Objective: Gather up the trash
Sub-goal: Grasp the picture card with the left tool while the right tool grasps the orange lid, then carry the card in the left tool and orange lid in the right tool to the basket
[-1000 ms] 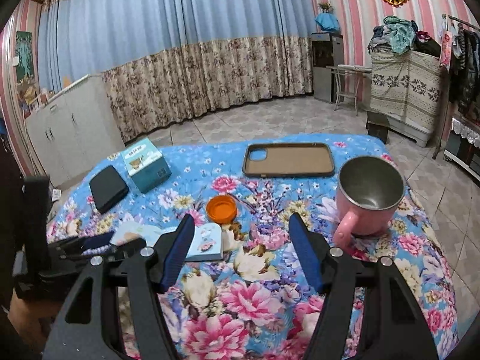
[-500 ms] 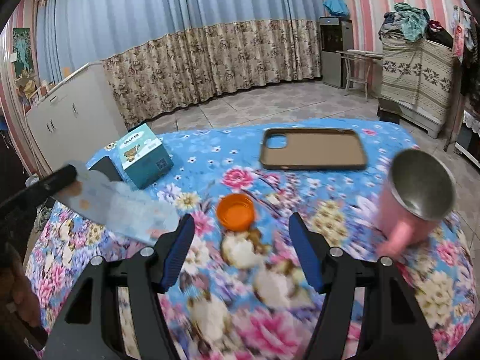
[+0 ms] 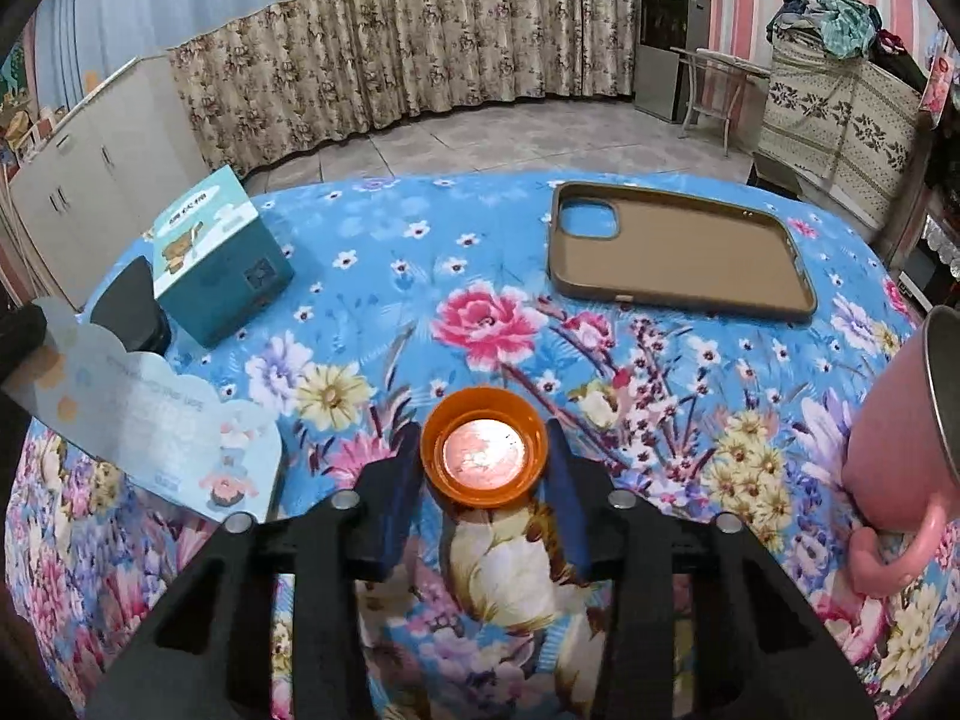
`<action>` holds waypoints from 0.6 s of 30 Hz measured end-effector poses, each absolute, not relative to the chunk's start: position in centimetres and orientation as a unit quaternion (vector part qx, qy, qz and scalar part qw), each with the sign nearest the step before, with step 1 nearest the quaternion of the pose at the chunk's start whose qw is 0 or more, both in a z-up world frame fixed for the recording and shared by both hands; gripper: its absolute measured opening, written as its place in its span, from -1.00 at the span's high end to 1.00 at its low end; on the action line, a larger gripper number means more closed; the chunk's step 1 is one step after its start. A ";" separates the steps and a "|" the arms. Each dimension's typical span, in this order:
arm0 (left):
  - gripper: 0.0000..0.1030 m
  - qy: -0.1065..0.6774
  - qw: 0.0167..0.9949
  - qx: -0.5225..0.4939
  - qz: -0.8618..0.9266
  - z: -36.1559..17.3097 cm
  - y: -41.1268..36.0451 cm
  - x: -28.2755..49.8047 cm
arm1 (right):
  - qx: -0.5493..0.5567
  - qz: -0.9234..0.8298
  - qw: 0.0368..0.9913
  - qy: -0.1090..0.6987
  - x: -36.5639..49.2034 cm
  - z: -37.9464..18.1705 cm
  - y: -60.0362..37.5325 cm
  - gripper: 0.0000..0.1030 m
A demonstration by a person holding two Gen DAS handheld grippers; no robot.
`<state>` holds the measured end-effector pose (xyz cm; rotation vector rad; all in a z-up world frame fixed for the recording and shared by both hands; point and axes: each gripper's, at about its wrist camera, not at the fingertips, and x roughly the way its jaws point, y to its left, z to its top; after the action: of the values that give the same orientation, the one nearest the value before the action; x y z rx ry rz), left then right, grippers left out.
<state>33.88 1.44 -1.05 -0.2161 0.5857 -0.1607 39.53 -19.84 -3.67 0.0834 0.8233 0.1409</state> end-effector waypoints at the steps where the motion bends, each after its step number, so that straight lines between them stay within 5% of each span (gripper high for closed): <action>1: 0.88 0.288 0.947 -0.111 -0.085 -1.1 1.5 33.8 | 0.042 0.070 0.916 0.392 39.2 -3.4 -20.0 0.23; 18: 0.89 0.237 0.963 -0.082 -0.094 5.2 -2.8 27.6 | 0.061 0.066 0.953 0.288 27.7 5.1 -26.2 0.23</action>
<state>27.62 -2.82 5.15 -0.1652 0.4799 -0.1912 27.70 -26.23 5.10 0.1234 0.5856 0.1347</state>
